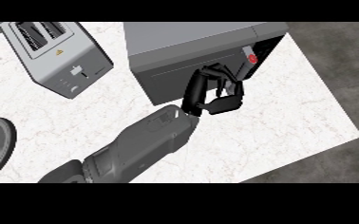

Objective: Pick up the milk, place it into the microwave and close the microwave

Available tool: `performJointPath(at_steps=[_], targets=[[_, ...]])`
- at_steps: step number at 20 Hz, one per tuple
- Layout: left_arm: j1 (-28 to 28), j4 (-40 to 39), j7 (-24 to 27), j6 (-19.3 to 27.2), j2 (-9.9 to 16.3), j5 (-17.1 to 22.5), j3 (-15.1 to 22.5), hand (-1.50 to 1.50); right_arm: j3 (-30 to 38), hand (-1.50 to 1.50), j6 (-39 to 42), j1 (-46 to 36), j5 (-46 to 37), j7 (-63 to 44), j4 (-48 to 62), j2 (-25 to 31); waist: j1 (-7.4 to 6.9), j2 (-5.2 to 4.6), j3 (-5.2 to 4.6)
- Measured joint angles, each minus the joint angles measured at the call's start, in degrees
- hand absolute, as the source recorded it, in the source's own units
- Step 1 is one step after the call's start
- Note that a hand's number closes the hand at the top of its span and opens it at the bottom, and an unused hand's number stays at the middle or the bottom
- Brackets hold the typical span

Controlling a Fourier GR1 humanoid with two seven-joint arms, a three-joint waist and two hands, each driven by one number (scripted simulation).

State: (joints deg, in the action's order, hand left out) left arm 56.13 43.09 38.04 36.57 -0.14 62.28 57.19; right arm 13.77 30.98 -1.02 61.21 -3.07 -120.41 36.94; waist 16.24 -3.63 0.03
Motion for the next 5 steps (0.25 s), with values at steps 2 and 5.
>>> performJointPath(at_steps=[2,5], targets=[[-0.1,0.1,0.0,-0.6,0.0,0.7,0.2,-1.50,0.6,-1.50,-0.1,0.7,0.5,-0.2,-0.3,0.2,-0.38,0.11,-0.03],[-0.1,0.0,0.2,-1.6,0.0,1.6,0.7,-1.50,1.1,-1.50,-0.3,1.5,1.0,-0.7,-0.9,0.7,-0.89,0.15,-0.11]])
